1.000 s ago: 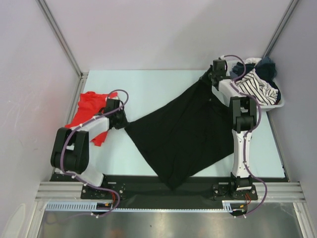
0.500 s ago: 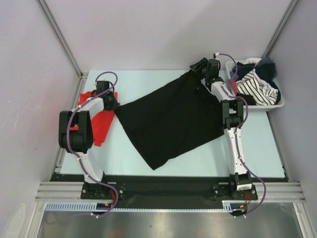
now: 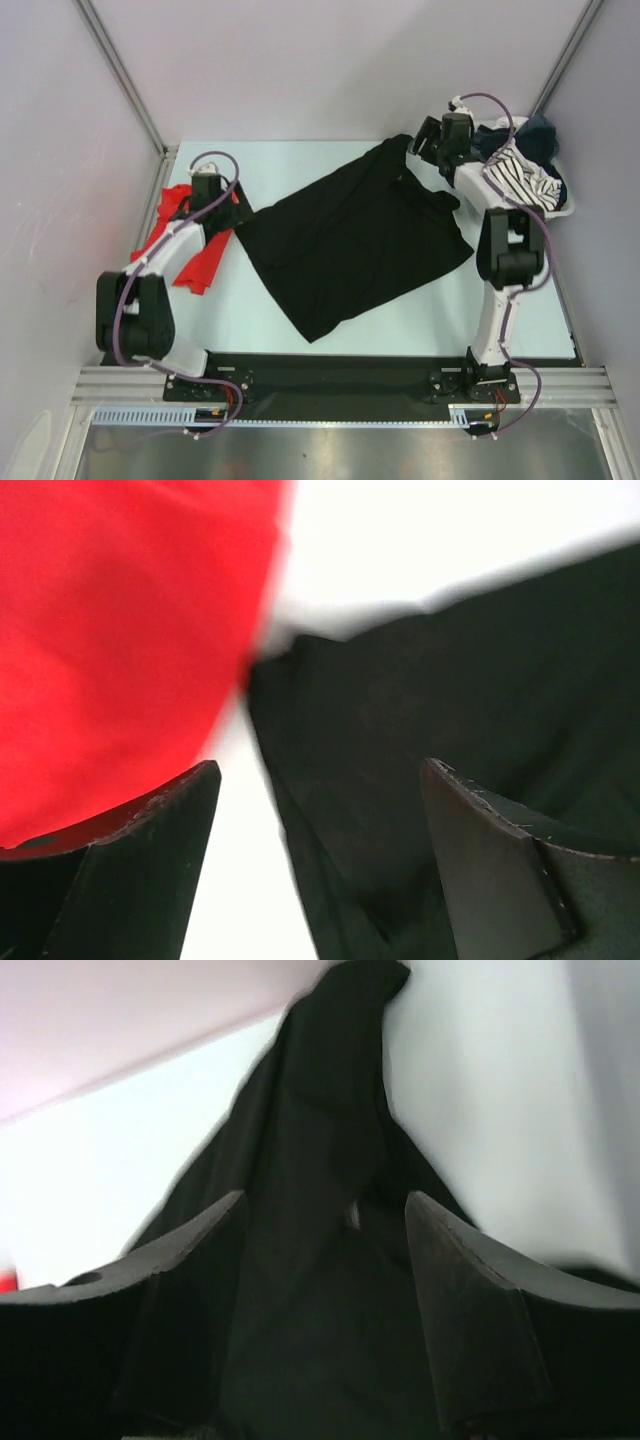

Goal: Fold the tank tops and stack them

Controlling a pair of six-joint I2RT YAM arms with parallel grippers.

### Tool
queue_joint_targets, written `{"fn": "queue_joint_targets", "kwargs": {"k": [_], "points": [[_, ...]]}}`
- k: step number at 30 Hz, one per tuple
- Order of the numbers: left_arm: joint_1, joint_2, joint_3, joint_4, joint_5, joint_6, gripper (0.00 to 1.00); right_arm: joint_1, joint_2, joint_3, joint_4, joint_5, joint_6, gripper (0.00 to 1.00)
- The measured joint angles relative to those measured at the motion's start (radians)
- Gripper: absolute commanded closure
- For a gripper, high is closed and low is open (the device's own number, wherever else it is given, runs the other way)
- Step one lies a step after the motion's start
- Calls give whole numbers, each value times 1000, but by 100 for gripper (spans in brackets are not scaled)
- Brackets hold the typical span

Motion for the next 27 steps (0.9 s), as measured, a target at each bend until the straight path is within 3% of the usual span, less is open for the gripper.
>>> {"fn": "queue_joint_targets", "kwargs": {"k": [4, 8, 11, 18, 27], "points": [[-120, -160, -151, 18, 18, -24, 11, 16, -266, -269, -19, 50, -54, 32], [-257, -310, -306, -10, 11, -50, 11, 28, -444, -486, -56, 134, -56, 23], [-401, -422, -389, -48, -16, -80, 11, -3, -571, -685, -94, 177, -22, 27], [-681, -563, -510, -69, -45, -170, 11, -164, -666, -843, -145, 224, 48, 30], [-882, -432, -536, -42, -84, -259, 11, -200, -608, -916, -113, 204, 95, 31]]}}
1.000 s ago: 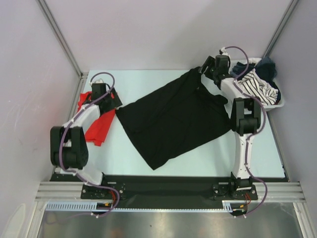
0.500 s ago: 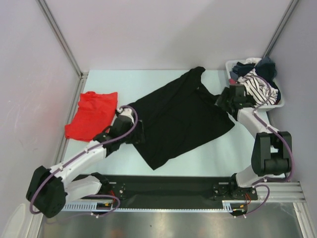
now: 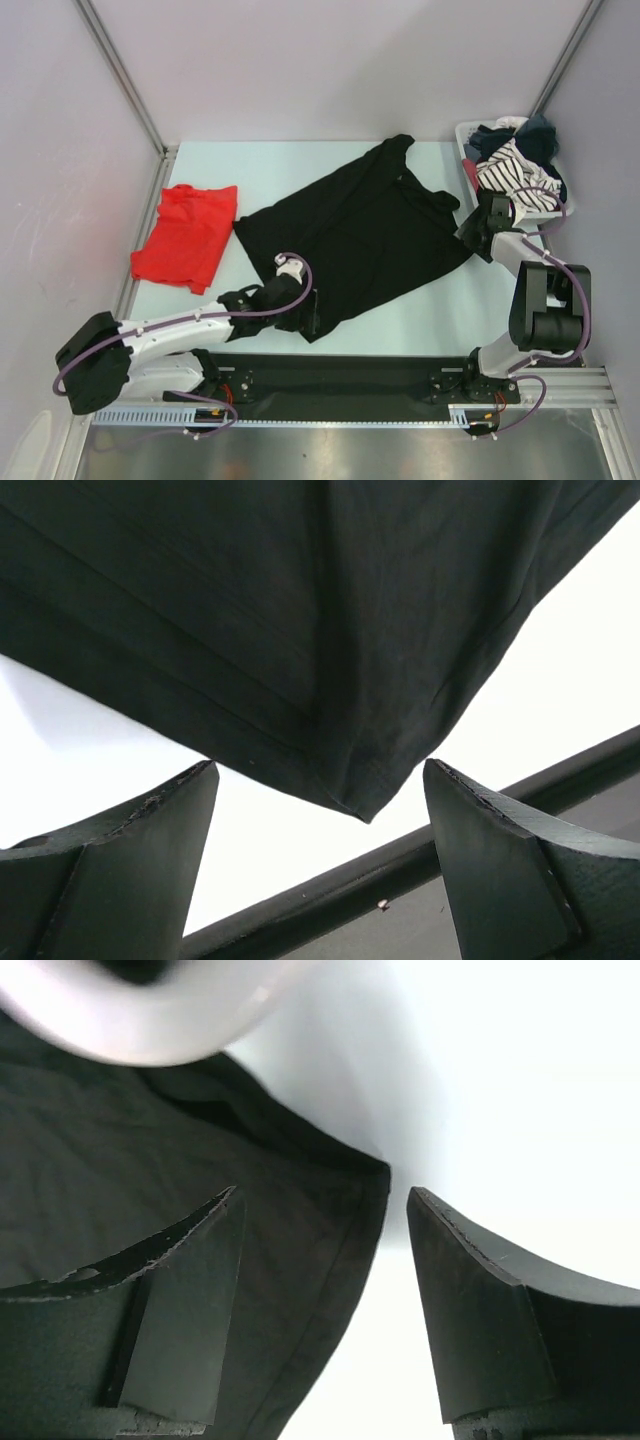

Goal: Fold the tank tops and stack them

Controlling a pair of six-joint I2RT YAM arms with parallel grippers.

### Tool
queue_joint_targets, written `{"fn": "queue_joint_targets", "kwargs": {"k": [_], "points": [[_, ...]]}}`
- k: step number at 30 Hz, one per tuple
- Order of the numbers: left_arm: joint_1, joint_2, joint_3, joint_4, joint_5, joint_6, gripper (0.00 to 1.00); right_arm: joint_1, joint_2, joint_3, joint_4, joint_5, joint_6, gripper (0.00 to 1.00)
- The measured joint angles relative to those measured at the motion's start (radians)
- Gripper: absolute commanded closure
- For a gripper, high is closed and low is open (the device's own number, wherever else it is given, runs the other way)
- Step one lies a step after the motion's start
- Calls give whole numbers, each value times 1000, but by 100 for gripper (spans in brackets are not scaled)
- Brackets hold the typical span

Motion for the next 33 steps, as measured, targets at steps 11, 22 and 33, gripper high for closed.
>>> {"fn": "queue_joint_targets", "kwargs": {"k": [11, 22, 33], "points": [[-101, 108, 14, 39, -14, -28, 13, -5, 43, -19, 43, -9, 18, 72], [-143, 177, 28, 84, -25, -88, 98, -9, 80, -22, 55, -17, 29, 100], [-187, 5, -114, 85, -37, -189, 100, -46, -68, -95, 22, 80, 87, 100]]}}
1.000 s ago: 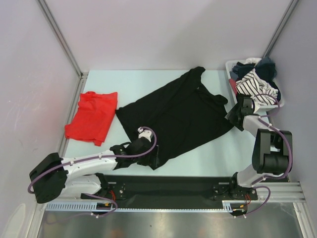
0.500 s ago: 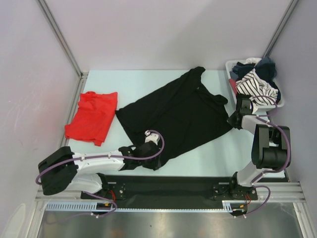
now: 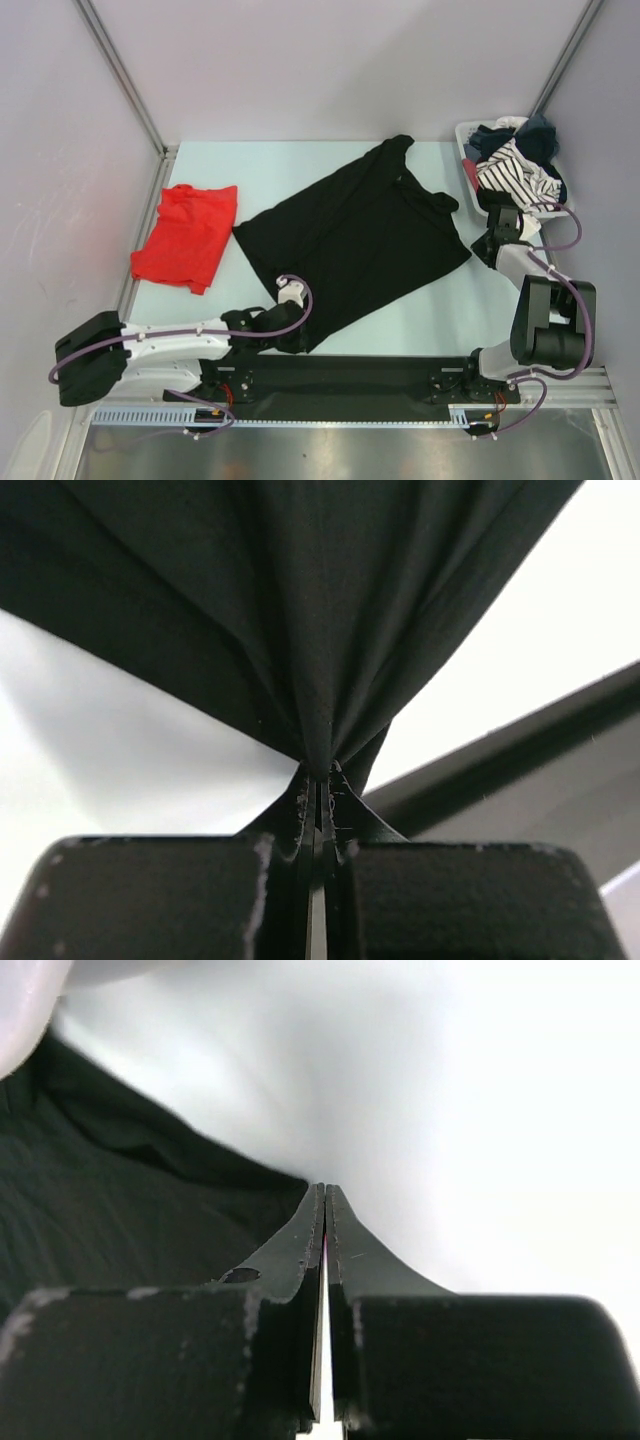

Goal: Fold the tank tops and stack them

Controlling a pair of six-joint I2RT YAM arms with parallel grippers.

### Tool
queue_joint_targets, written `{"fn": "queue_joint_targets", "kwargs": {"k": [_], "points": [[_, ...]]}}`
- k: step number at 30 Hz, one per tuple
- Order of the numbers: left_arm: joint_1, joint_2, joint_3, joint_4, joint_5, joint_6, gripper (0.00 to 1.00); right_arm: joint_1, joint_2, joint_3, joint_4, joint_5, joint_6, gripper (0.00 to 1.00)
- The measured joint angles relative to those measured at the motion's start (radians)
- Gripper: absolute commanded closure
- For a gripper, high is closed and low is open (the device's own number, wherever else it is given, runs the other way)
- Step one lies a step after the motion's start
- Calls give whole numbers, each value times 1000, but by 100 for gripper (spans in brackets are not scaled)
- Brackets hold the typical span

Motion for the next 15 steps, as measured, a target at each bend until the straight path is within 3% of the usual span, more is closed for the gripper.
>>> {"fn": "queue_joint_targets", "kwargs": {"k": [2, 3, 4, 5, 6, 15], "points": [[-29, -43, -29, 0, 1, -33, 100, -3, -24, -14, -2, 8, 4, 100], [-42, -63, -42, -2, 2, -48, 100, -4, -33, -19, 0, 2, 3, 95], [-52, -79, -52, -6, 3, -63, 100, -4, -39, -24, 2, -8, 2, 81], [-57, -91, -60, -9, 4, -73, 100, -4, -41, -28, 8, -18, 3, 56], [-60, -100, -64, -13, 4, -83, 100, -5, -43, -35, 18, -42, 5, 53], [-61, -129, -84, -17, -2, -135, 100, 6, -30, -109, 85, -184, -14, 51]]}}
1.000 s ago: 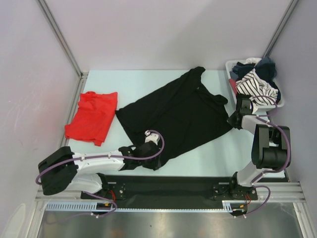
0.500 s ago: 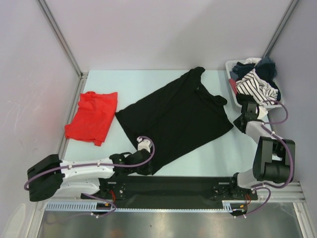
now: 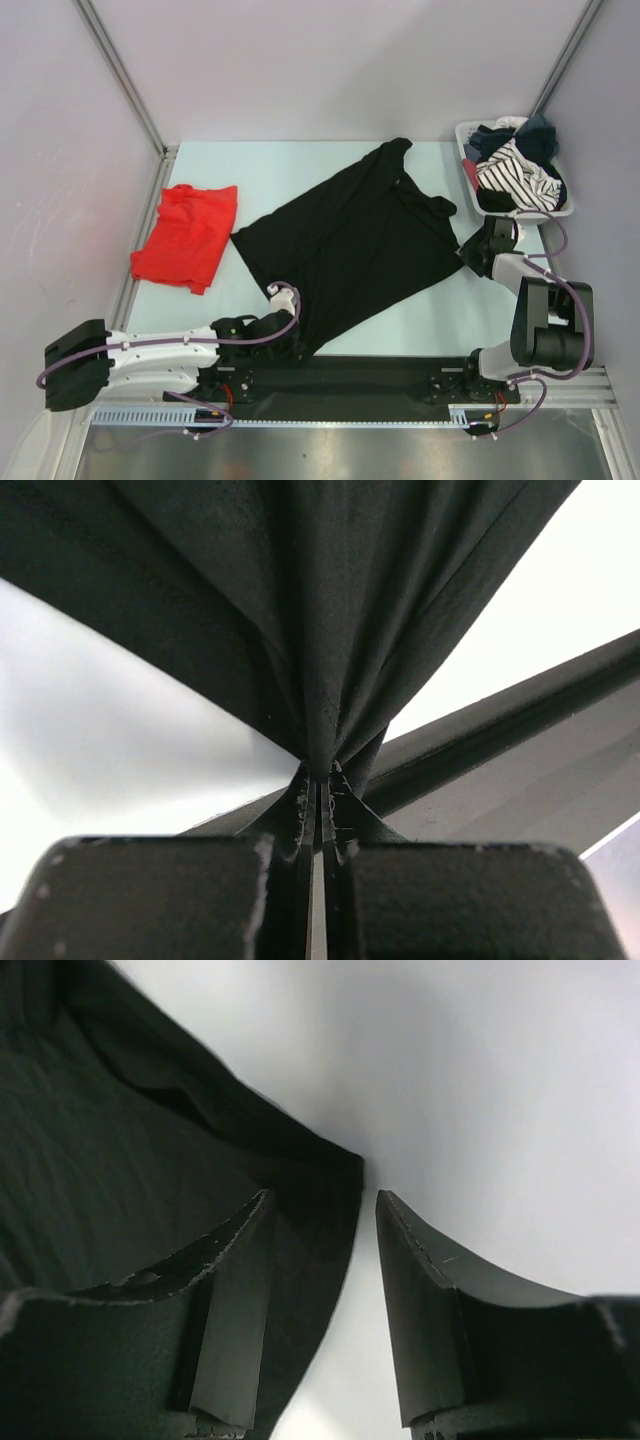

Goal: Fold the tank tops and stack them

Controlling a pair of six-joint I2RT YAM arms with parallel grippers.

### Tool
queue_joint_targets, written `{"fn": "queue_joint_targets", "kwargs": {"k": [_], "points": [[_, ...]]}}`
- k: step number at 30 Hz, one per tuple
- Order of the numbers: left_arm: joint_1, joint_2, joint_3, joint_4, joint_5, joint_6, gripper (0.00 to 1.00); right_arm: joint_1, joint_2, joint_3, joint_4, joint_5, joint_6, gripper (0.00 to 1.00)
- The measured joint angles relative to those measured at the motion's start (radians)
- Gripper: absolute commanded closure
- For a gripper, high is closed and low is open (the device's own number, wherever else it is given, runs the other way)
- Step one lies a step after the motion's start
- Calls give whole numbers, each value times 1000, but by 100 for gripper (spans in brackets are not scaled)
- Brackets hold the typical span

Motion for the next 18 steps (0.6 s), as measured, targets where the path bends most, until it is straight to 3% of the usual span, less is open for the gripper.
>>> {"fn": "queue_joint_targets", "kwargs": {"k": [3, 4, 5, 7, 10, 14, 18], "points": [[0, -1, -2, 3, 0, -7, 100, 11, 51, 23, 21, -20, -2, 57], [0, -1, -2, 3, -1, -8, 100, 15, 68, 39, 26, -21, -3, 65], [0, -1, -2, 3, -1, -11, 100, 20, 85, 51, 32, -22, -7, 81], [0, -1, -2, 3, -2, -13, 100, 27, 114, 66, 34, -17, -4, 82], [2, -7, -9, 10, -1, -13, 100, 30, 118, 69, 27, -6, 5, 98], [56, -53, -43, 29, 28, -5, 100, 31, 85, 64, -19, 47, 23, 100], [169, -106, -71, 27, 76, 42, 100, 31, -60, 1, -105, 106, 72, 100]]}}
